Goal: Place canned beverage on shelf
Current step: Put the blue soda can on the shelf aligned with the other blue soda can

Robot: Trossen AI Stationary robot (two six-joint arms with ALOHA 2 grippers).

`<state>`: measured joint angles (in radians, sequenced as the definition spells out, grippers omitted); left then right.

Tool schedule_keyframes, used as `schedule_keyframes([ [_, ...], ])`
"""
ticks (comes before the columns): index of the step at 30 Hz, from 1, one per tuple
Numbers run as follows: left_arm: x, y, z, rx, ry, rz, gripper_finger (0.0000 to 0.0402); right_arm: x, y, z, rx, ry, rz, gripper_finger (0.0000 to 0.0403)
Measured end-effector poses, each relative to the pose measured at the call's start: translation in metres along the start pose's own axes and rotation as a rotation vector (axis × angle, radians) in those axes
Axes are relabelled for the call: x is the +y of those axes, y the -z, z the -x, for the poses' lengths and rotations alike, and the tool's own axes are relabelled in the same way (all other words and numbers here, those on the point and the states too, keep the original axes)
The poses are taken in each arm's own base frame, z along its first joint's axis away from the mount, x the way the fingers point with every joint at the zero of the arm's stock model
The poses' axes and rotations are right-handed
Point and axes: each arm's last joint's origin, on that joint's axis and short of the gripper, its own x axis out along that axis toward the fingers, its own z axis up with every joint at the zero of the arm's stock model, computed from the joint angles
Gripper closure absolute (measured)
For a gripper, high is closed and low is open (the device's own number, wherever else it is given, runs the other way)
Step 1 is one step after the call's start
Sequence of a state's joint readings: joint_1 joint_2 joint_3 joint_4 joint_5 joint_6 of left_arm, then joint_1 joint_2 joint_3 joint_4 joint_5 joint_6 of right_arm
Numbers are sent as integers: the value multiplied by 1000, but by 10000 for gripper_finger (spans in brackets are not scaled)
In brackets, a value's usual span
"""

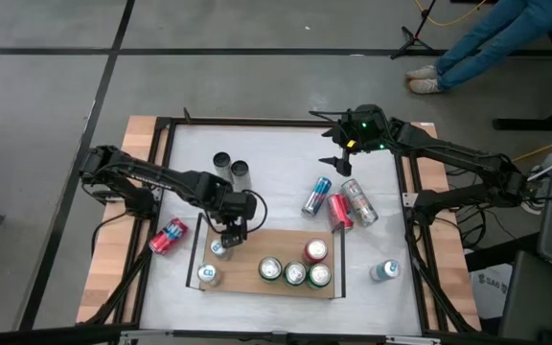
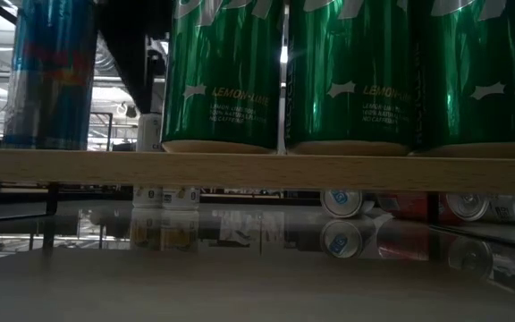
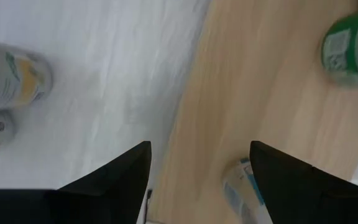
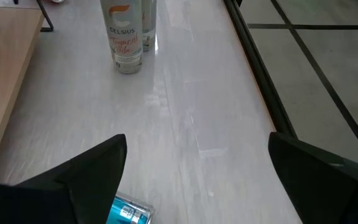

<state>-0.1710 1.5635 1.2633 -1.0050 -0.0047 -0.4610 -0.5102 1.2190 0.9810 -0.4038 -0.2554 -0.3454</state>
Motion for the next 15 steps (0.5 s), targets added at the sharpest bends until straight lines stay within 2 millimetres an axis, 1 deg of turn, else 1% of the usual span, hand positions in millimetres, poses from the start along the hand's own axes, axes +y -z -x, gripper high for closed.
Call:
schedule_keyframes([
  [6, -4, 10, 1, 75, -6, -22, 137, 0, 0, 0, 2, -1, -1, 22],
  [15, -8, 17, 1, 126, -3, -39, 137, 0, 1, 0, 11, -4, -3, 22],
])
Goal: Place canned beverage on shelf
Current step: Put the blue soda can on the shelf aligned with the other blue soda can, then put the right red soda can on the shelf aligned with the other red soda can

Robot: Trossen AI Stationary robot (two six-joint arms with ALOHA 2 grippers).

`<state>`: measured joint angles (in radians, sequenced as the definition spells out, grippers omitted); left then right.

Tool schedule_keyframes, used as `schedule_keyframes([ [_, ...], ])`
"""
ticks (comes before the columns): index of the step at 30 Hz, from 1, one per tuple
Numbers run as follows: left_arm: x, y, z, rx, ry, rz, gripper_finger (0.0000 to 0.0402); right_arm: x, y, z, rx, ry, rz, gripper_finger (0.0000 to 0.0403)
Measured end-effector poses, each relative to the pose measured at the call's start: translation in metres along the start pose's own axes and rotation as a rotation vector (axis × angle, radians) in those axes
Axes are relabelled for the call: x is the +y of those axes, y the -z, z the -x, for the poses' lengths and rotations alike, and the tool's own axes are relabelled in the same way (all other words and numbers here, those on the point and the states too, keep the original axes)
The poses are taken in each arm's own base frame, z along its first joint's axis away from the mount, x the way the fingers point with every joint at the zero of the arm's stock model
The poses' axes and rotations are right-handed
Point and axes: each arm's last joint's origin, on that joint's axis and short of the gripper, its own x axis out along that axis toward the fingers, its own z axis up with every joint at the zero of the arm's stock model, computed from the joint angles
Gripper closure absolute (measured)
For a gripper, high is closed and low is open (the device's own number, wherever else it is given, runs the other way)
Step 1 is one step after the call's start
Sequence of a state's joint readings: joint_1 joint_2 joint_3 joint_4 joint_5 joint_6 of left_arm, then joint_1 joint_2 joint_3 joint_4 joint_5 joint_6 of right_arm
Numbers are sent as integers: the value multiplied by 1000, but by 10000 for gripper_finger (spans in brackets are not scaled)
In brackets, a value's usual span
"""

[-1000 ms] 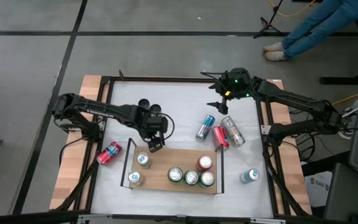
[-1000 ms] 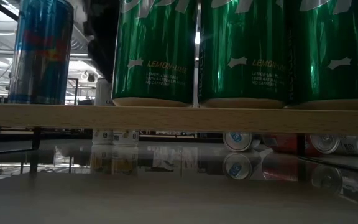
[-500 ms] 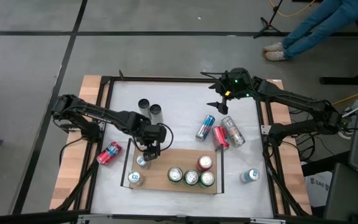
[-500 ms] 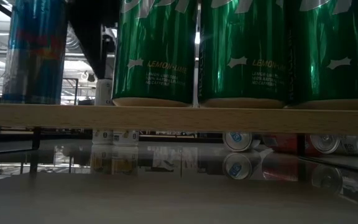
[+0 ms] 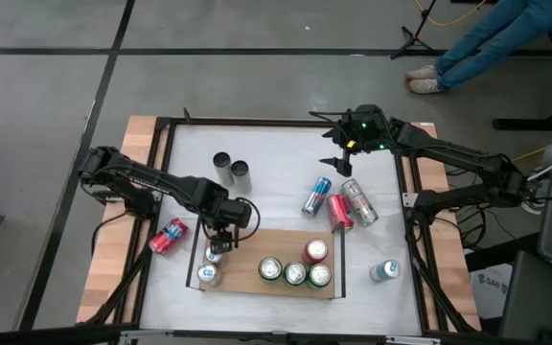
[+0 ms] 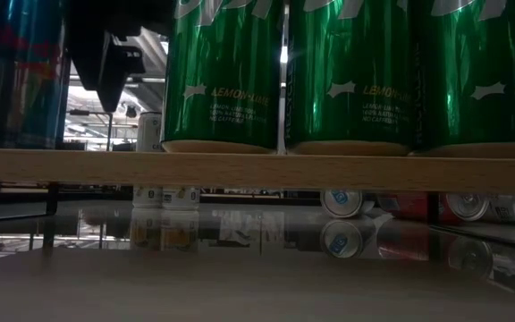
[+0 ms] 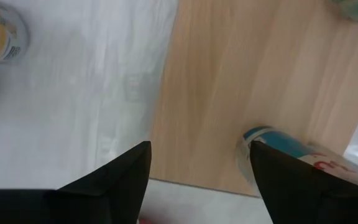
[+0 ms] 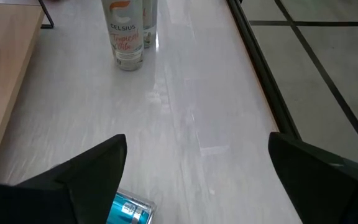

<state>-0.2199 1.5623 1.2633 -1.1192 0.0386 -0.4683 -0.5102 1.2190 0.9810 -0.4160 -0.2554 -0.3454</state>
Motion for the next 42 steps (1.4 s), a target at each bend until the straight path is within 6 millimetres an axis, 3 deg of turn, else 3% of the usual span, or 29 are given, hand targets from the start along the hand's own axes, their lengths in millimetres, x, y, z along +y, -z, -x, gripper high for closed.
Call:
schedule_keyframes([
  [12, 2, 2, 0, 24, -8, 14, 137, 0, 0, 0, 4, -1, -1, 22],
  [24, 22, -12, 3, -17, -9, 110, 137, 0, 0, 0, 5, -1, -1, 22],
  [36, 37, -43, 54, -253, -47, 98, 137, 0, 1, 2, 15, 4, -8, 22],
  [42, 55, -54, 70, -325, -42, 174, 137, 4, 10, 11, 123, 57, -95, 22],
])
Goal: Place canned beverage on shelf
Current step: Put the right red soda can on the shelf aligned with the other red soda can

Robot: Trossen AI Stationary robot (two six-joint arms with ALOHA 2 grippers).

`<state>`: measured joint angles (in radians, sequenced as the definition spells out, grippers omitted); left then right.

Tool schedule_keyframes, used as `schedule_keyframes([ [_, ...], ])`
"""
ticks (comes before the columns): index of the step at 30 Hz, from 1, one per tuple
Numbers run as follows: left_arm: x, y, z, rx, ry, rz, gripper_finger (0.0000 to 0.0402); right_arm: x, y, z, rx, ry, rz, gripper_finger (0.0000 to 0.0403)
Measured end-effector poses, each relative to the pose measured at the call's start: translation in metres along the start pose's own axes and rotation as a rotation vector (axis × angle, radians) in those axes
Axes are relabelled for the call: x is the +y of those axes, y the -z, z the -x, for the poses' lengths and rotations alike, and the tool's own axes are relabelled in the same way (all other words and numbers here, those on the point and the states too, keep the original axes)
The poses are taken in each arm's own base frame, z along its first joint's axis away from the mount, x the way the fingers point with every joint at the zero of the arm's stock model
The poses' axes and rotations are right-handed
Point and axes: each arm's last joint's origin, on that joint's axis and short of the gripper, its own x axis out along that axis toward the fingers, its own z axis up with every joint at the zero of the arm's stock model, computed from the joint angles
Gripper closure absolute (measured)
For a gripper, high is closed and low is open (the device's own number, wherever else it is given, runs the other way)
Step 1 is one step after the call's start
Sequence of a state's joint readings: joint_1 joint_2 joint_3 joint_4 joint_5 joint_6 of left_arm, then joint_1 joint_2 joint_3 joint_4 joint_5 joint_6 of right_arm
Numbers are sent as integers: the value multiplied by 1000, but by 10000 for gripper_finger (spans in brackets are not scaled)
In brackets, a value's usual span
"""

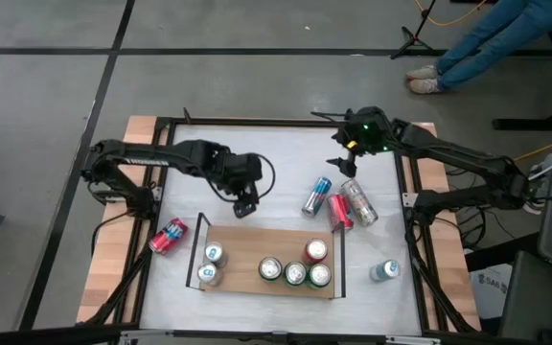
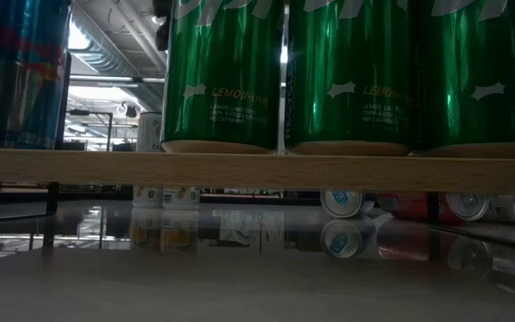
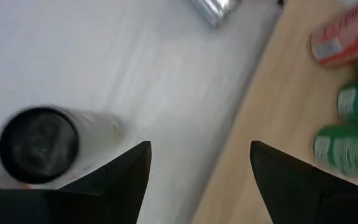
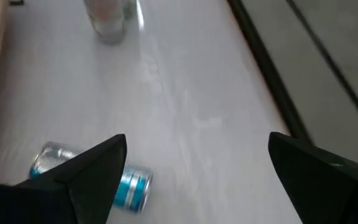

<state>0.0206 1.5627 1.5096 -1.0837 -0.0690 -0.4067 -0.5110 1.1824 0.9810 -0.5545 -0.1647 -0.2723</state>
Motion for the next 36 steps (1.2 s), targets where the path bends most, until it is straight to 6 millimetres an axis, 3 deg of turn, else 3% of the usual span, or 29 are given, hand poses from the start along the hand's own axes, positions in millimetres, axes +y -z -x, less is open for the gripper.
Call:
schedule_keyframes([
  [7, 19, -17, 2, -91, -5, -5, 137, 8, 15, 23, 110, -35, -41, 22],
  [12, 30, -26, 2, -149, -10, -18, 137, 14, 27, 34, 204, -63, -197, 22],
  [19, 41, -34, 2, -195, -21, -27, 137, 21, 37, 38, 323, -161, -404, 22],
  [30, 47, -36, 3, -200, -29, -15, 137, 22, 42, 38, 424, -81, -851, 22],
  [36, 47, -36, 3, -199, -29, -15, 137, 23, 42, 33, 463, -73, -973, 22],
])
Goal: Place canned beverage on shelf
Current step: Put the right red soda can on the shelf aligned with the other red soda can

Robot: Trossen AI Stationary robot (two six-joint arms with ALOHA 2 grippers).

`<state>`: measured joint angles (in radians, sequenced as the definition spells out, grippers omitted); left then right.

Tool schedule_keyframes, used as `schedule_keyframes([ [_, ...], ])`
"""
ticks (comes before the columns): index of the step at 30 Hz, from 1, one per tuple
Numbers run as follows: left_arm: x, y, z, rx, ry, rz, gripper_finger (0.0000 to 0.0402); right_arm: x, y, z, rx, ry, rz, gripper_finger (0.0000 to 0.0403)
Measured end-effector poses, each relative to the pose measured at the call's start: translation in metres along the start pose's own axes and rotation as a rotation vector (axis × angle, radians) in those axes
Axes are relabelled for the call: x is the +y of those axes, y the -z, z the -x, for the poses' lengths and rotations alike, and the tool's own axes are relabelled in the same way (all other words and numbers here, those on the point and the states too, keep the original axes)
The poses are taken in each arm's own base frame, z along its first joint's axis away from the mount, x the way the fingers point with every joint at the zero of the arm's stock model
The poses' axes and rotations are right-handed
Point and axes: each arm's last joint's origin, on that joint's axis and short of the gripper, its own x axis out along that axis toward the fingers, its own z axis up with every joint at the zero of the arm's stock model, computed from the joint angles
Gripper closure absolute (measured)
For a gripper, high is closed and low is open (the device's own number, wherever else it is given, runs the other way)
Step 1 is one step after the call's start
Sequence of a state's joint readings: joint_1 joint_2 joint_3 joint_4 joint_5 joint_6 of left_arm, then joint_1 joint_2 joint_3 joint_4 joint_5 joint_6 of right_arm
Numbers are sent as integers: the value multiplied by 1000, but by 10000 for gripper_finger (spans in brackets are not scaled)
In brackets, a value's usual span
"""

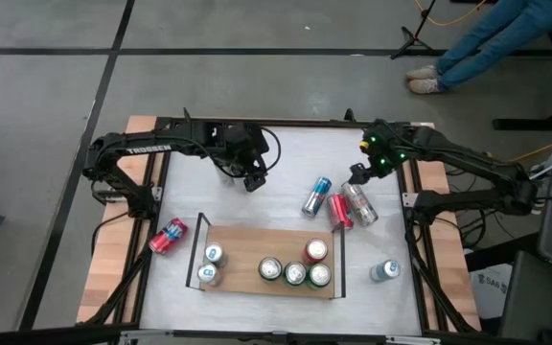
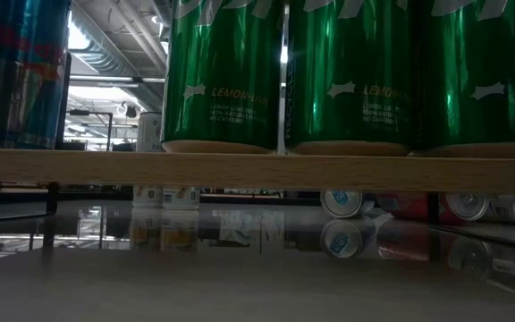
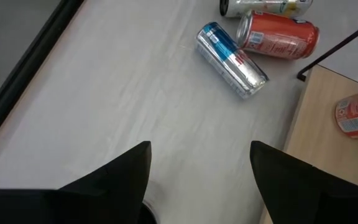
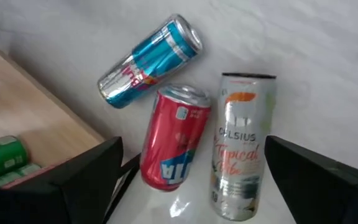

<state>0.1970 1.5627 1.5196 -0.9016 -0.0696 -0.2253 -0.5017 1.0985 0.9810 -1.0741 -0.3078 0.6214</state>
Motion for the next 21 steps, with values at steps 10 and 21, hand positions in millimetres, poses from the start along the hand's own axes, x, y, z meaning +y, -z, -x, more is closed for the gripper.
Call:
schedule_keyframes([
  [10, 0, 0, 0, 1, 0, 0, 137, 26, 13, -29, 73, 103, -5, 22],
  [21, 0, 0, 0, 2, 0, -1, 137, 41, 4, -67, 114, 135, -8, 22],
])
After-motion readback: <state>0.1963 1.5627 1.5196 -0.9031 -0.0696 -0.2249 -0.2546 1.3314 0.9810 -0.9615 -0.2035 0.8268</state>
